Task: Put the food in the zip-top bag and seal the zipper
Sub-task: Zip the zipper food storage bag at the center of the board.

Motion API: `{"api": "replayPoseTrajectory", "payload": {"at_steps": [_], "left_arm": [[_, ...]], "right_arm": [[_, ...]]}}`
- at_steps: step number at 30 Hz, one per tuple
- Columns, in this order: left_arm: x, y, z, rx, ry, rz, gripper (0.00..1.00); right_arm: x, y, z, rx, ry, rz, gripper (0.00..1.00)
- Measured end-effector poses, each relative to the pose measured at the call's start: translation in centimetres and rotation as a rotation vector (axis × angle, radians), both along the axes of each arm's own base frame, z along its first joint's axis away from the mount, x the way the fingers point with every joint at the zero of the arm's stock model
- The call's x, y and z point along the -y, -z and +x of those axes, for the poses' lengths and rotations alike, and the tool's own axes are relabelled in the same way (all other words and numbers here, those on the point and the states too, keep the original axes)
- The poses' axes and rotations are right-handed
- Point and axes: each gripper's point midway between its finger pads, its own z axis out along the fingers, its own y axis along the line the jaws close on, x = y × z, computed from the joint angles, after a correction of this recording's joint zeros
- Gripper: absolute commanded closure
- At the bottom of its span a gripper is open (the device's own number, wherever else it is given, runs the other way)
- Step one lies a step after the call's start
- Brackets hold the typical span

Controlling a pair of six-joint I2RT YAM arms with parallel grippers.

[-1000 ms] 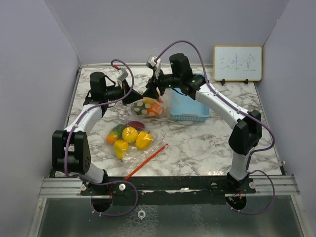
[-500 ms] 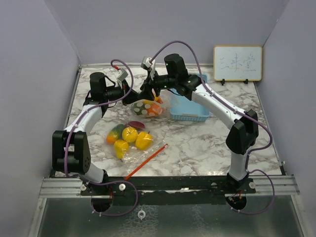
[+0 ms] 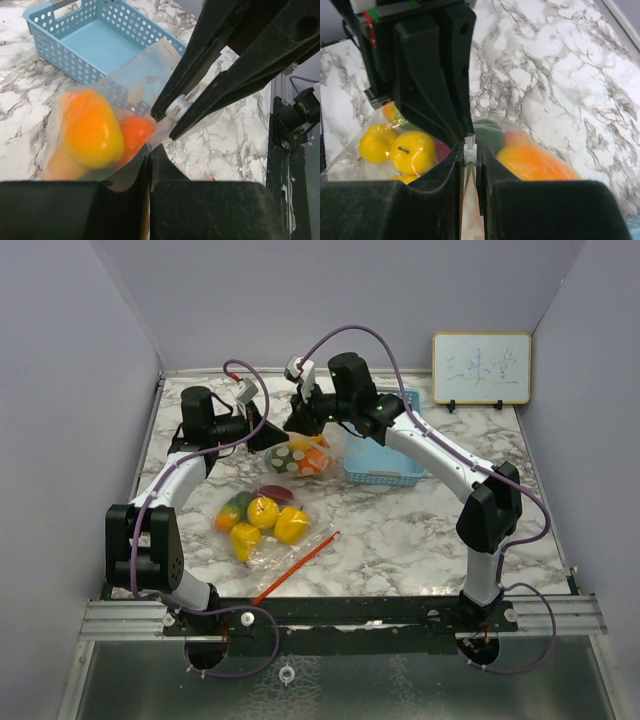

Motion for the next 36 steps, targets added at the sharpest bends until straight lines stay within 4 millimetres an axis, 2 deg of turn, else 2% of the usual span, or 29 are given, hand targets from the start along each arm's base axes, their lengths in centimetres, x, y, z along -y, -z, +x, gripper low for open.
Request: {"api": "replayPoseTrajectory", "payload": {"at_steps": [3, 11, 15, 19, 23, 28, 33, 35, 36], "left_arm": [[-0.4, -0.1, 0.2, -0.005, -0.013, -0.002, 1.00], [-0.8, -0.4, -0.3, -0.035, -0.016, -0.046, 1.00], [-0.8, -1.1, -0.4, -0.037, -0.007, -0.079, 1.00], [-0.9, -2.0, -0.2, -0.018, -0.010, -0.100, 1.00], [-0.9, -2.5, -0.3, 0.005, 0.009, -0.110, 0.81], [-0.2, -2.7, -0.6, 0.022, 0.042, -0.108, 0.66], [0.7, -2.6, -1.2, 0.036, 0.081, -0.101, 0.59], [1.0, -2.6, -1.4, 0.043, 0.094, -0.099, 0.61], [1.1, -2.6, -1.5, 0.045, 0.100, -0.099, 0.66]], "right_arm": [[0.9, 0.5, 1.1, 0.018, 0.063, -0.023, 0.89], [3.3, 2.1, 0.7, 0.016, 0.105, -0.060, 0.88], [3.5, 1.8, 0.3, 0.021, 0.098, -0.049, 0.89], [3.3, 0.6, 0.2, 0.021, 0.068, -0.019, 0.89], [2.9, -0.9, 0.1, 0.010, 0.027, 0.019, 0.89], [2.8, -1.5, 0.5, -0.024, -0.007, 0.037, 0.88], [2.8, -1.4, 0.0, -0.048, -0.038, 0.042, 0.88], [2.7, -1.4, -0.4, -0.056, -0.054, 0.046, 0.88], [2.7, -1.4, -0.4, -0.060, -0.057, 0.047, 0.88]]}}
